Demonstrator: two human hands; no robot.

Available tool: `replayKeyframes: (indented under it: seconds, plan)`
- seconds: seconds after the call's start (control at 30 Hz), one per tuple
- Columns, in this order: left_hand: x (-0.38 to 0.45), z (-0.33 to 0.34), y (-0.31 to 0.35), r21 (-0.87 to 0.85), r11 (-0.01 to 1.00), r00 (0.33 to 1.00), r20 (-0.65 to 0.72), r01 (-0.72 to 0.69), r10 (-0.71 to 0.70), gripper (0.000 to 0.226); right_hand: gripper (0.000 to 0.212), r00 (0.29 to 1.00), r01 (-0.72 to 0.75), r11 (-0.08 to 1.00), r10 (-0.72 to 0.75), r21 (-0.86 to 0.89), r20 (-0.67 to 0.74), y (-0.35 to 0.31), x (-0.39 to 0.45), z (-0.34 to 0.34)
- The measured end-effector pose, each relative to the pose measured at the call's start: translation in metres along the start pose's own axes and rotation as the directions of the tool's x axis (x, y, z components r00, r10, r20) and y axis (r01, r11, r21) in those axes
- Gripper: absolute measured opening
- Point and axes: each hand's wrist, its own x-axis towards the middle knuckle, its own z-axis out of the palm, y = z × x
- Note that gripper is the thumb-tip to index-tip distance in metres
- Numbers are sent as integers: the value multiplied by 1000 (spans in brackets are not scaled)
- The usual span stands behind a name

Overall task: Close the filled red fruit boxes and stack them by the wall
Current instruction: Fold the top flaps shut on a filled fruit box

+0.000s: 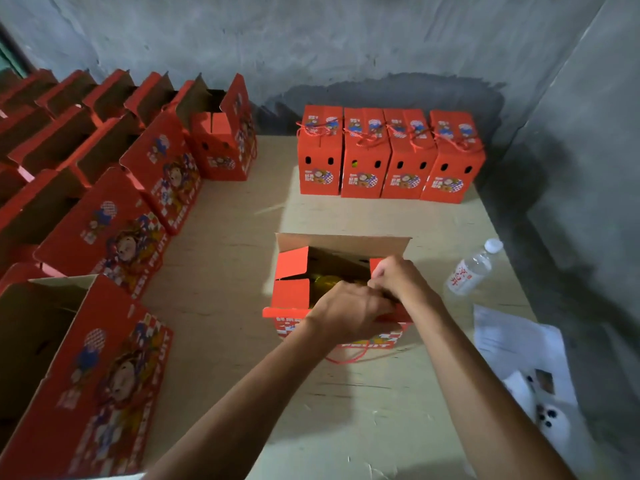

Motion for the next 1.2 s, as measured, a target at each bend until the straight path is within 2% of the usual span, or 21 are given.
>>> replayKeyframes:
  seconds: [0.07,0.13,0.2,0.23,0.27,0.37,0.43,0.47,0.53,0.63,0.73,0.83,0.93,1.0,1.07,1.13,1.2]
  plan:
    - [-4,2,5,-183,977,991,-58,107,-119,29,14,996,36,996,-29,86,-82,-1,-3,3]
    - [-5,4,3,-339,911,972,78,235,-222,25,18,985,94,955,-48,281,-166,-8,-9,7]
    - [-4,4,-2,-387,838,922,212,384,-325,18,18,992,102,806,-39,584,-119,-21,-18,12]
    - [-3,7,-5,-430,768,880,245,474,-407,21,20,996,84,730,-45,678,-76,-27,-22,17]
    - [-3,9,-5,-466,680,824,296,566,-483,29,22,997,83,709,-57,700,-61,-32,-25,23]
    - [-7,23,-5,-359,599,697,421,716,-581,40,24,994,79,749,-12,658,-106,-33,-35,50]
    - [-16,33,-6,-190,679,685,412,710,-601,47,22,991,45,750,50,660,-125,-20,-42,63]
    - [-22,33,-5,-158,675,676,375,721,-634,50,20,989,39,748,68,663,-134,-12,-46,67]
    - [-35,39,-2,-213,646,680,256,733,-687,56,17,981,68,752,69,656,-181,-1,-51,73]
    - [-52,46,2,-278,710,734,-29,646,-679,63,18,938,202,851,-25,486,-345,-3,-62,80]
    - [-57,45,-2,-368,682,659,-209,632,-723,67,27,862,276,950,-176,149,-475,-11,-74,84]
    - [-51,37,-11,-471,578,545,-221,667,-809,73,43,808,164,985,-166,-54,-565,-8,-75,80]
    - [-42,38,-31,-483,485,499,-109,729,-860,68,62,849,22,998,-53,-65,-526,3,-58,69]
    - [-37,41,-47,-430,453,490,-28,781,-871,54,59,886,-15,998,-18,-67,-464,16,-42,62]
    - [-35,45,-62,-433,421,482,36,797,-875,44,50,925,35,999,-44,-31,-377,33,-27,55]
    - [-36,50,-72,-457,442,499,5,772,-867,37,43,940,105,994,-106,-20,-326,49,-15,51]
    - [-41,55,-77,-473,492,515,-91,731,-852,28,37,927,159,987,-146,10,-345,63,-11,54]
